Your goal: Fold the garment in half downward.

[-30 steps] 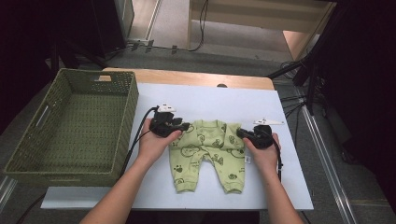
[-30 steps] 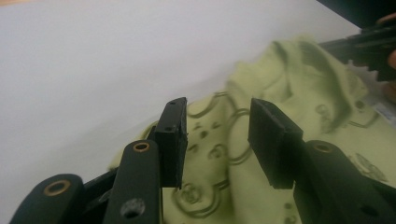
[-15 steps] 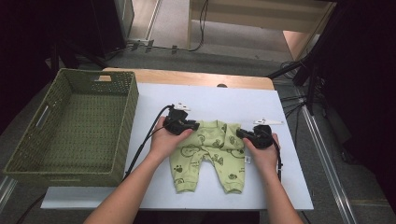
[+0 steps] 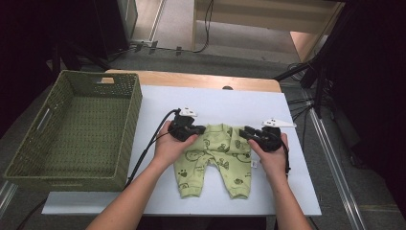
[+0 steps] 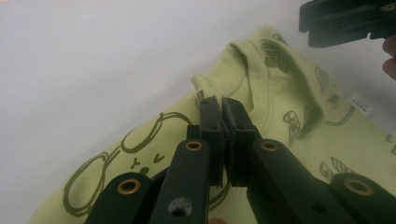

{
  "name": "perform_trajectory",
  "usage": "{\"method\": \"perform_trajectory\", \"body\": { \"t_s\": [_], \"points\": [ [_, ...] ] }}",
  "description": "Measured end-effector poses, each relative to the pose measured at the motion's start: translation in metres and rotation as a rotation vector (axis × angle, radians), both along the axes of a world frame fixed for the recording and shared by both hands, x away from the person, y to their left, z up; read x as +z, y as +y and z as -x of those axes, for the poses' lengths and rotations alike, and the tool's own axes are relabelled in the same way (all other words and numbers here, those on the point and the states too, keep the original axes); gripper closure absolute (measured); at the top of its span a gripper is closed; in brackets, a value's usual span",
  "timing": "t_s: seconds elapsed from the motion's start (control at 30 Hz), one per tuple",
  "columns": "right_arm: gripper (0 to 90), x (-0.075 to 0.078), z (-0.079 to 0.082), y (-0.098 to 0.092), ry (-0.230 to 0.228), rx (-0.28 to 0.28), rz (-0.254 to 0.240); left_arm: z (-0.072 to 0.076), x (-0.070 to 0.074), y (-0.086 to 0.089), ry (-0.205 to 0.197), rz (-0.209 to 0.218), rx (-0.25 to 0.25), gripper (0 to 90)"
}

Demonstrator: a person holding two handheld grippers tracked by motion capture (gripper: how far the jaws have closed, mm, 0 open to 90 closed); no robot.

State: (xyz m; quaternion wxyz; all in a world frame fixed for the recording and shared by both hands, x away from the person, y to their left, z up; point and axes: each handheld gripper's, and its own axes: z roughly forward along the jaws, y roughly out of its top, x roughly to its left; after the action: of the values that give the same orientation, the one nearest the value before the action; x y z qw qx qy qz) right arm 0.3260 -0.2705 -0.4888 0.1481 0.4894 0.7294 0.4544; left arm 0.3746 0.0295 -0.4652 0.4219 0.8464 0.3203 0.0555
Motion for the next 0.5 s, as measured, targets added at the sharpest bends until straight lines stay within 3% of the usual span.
{"method": "perform_trajectory", "body": {
  "t_s": [0.07,0.17,0.27,0.4,0.5],
  "points": [
    [62.3,0.003,-0.003,0.009,0.015,0.019,0.018,0.002,0.000,0.001,0.003,0.012,-0.002,87.4],
    [62.3,0.004,-0.008,0.014,0.045,0.025,-0.022,0.004,0.000,0.002,0.001,0.018,-0.008,87.4],
    [64.0,0.002,-0.014,0.018,0.074,0.042,-0.029,0.007,0.000,0.002,-0.003,0.020,-0.008,87.4],
    [80.4,-0.004,-0.016,0.020,0.116,0.075,-0.023,0.010,0.001,0.004,-0.010,0.020,-0.019,87.4],
    [86.4,-0.001,-0.012,0.019,0.102,0.086,-0.038,0.014,0.002,0.006,-0.014,0.024,-0.020,87.4]
  ]
}}
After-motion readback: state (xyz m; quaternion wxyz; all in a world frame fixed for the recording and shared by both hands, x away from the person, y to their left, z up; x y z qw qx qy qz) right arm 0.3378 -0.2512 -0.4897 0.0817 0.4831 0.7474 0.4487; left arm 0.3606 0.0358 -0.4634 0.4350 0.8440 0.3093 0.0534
